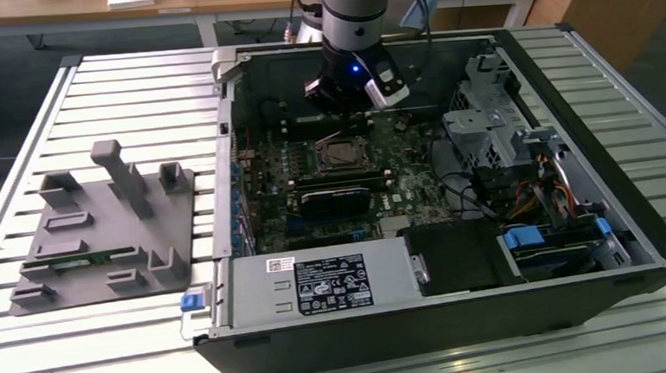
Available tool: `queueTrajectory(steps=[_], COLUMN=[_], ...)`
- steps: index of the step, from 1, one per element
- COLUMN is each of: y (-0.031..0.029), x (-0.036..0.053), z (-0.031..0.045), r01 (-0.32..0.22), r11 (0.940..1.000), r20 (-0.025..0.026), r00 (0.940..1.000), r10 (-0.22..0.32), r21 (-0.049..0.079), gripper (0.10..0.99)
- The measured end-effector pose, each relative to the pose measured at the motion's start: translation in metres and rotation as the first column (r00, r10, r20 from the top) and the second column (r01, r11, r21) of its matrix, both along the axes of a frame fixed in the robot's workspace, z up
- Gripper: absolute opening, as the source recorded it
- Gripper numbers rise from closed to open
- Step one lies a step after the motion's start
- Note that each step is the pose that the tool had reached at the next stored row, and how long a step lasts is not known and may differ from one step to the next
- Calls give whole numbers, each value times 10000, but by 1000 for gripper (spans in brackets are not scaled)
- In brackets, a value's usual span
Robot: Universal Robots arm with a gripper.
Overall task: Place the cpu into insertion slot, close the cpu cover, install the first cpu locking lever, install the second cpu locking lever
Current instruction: 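Install the first cpu locking lever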
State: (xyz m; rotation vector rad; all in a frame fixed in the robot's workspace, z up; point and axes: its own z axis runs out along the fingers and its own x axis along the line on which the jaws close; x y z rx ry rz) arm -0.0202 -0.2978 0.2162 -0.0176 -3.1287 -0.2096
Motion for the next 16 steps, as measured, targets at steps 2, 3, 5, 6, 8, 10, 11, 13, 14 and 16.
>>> queueTrajectory(steps=[2, 3, 5, 6, 8, 10, 11, 13, 14, 16], y=[1, 1, 2, 2, 2, 3, 2, 3, 3, 3], x=[16, 24, 39, 45, 52, 58, 58, 60, 60, 60], z=[-24, -38, -70, -85, -112, -130, -132, -133, -134, -134], r01=[0, -1, -1, -1, -1, -1, 1, 0, 0, 0], r11=[10000, 10000, 10000, 10000, 10000, 10000, 10000, 10000, 10000, 10000], r20=[0, 0, 0, -1, -1, 0, -1, 0, 0, 0], r00=[10000, 10000, 10000, 10000, 10000, 10000, 10000, 10000, 10000, 10000], r10=[0, 1, 1, 1, 1, 1, -1, 0, 0, 0], r21=[-1, 0, -1, -2, -2, -1, -3, -1, -1, -3], gripper=[106, 106, 106, 106, 106, 106, 106, 106, 106, 106])
